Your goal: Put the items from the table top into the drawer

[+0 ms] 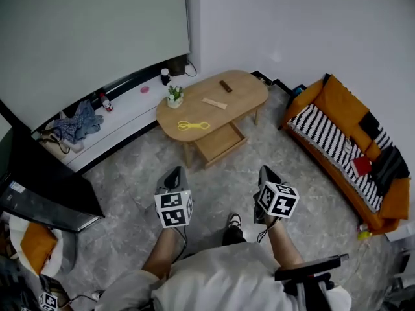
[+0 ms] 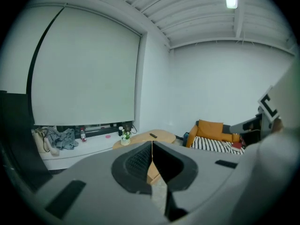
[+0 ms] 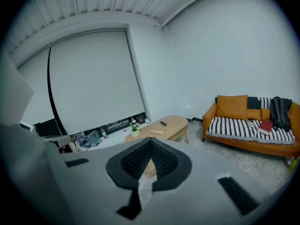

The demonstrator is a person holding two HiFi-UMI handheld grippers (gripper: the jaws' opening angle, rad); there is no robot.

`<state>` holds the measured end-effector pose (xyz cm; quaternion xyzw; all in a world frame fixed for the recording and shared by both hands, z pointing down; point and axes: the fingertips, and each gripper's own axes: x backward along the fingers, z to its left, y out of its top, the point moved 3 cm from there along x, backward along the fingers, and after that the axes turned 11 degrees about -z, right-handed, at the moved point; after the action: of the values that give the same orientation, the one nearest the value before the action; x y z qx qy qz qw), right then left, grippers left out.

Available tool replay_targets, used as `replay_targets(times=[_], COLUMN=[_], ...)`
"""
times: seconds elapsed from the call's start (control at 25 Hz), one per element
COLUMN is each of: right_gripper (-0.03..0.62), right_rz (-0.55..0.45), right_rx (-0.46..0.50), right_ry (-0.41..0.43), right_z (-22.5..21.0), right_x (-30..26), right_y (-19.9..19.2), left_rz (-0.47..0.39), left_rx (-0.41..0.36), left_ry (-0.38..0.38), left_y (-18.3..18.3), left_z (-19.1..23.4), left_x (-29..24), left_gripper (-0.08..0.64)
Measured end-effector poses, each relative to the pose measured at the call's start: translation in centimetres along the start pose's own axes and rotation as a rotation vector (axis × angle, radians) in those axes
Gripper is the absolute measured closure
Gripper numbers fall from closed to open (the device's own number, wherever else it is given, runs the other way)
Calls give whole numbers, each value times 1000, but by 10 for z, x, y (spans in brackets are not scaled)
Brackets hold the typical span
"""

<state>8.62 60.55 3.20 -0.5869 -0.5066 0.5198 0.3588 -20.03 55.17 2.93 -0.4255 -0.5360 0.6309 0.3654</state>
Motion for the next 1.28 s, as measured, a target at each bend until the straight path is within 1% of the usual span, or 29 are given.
replay_targets(times=[0.12, 0.32, 0.52, 0.72, 0.92, 1.08, 1.28], right_gripper=[600, 600, 600, 600, 600, 600, 600], right_rz=[7, 20, 37, 63, 92, 113, 126], right_rx=[15, 46, 69, 57, 42, 55, 100], right_ry=[34, 97, 162, 197, 201, 194, 201], right_z=[-27, -82, -115, -125, -131, -142, -150], right_x=[-46, -119, -177, -223, -263, -304, -374], right_y=[23, 65, 88, 92, 86, 89, 110], left_rz=[-4, -10, -1, 46, 76, 77, 74], left_rx=[6, 13, 12, 26, 39, 58, 113], left_ry=[31, 86, 133, 168, 177, 171, 193], left_y=[11, 29, 36, 29, 20, 16, 15], left_z=[-17, -58, -83, -86, -84, -83, -71], left_x=[-48, -123, -174, -208, -249, -298, -371], left_gripper=[549, 549, 549, 549, 549, 549, 549])
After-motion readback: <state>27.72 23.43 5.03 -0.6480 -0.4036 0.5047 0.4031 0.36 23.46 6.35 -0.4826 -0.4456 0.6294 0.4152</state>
